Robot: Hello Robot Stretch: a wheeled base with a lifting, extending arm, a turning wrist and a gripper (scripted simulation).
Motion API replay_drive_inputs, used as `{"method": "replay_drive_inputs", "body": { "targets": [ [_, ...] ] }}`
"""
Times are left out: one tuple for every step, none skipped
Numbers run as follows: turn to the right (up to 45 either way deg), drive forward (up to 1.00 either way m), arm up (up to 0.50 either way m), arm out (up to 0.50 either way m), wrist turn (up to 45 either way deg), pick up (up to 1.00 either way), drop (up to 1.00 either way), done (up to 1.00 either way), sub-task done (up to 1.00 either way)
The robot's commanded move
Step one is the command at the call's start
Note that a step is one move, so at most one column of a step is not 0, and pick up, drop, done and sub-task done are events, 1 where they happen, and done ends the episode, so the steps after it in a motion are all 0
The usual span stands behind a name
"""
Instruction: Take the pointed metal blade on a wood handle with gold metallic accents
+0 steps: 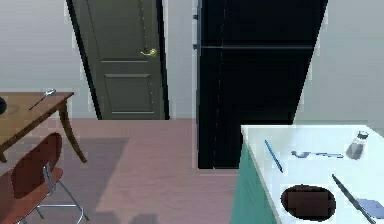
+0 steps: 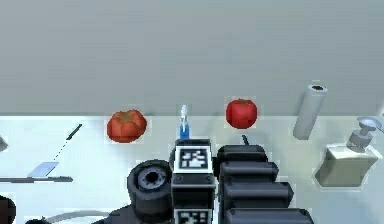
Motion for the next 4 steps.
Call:
{"method": "replay_drive_inputs", "body": {
  "targets": [
    [0.0,0.0,0.0,0.0,45.0,0.0,0.0,0.0,0.0],
    [0.0,0.0,0.0,0.0,39.0,0.0,0.0,0.0,0.0],
    [0.0,0.0,-0.14,0.0,0.0,0.0,0.0,0.0,0.0],
    [0.0,0.0,0.0,0.0,0.0,1.0,0.0,0.0,0.0]
  ]
}}
